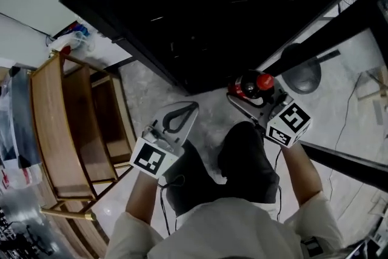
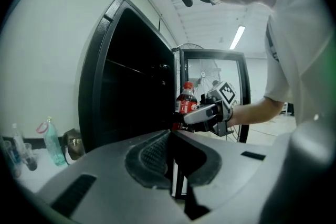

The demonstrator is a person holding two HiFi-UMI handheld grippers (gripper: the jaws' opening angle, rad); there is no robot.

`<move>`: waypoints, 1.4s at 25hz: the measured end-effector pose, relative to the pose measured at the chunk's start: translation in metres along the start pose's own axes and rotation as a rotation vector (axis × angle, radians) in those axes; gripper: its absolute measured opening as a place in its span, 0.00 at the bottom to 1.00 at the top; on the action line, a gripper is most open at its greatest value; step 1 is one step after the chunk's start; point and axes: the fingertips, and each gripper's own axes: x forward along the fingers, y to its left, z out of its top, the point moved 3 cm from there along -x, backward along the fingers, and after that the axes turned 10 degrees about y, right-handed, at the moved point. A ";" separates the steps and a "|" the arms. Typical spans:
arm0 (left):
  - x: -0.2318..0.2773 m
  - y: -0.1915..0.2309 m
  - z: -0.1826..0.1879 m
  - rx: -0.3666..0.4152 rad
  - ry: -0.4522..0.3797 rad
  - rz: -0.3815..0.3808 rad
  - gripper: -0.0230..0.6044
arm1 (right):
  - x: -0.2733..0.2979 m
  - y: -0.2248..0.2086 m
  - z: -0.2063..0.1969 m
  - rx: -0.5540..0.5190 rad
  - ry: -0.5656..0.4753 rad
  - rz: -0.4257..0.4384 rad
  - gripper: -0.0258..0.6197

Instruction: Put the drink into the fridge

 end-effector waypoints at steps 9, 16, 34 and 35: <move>0.017 -0.011 -0.067 0.057 -0.010 0.020 0.05 | 0.013 -0.002 -0.054 -0.036 -0.041 -0.053 0.52; 0.009 -0.016 -0.091 0.019 -0.007 0.044 0.05 | 0.011 -0.001 -0.071 -0.033 -0.047 -0.065 0.52; 0.011 -0.015 -0.089 0.023 -0.025 0.122 0.05 | 0.044 -0.024 -0.018 -0.134 -0.033 -0.089 0.52; 0.009 -0.017 -0.086 0.033 -0.029 0.124 0.05 | 0.046 -0.024 -0.016 -0.141 -0.029 -0.088 0.52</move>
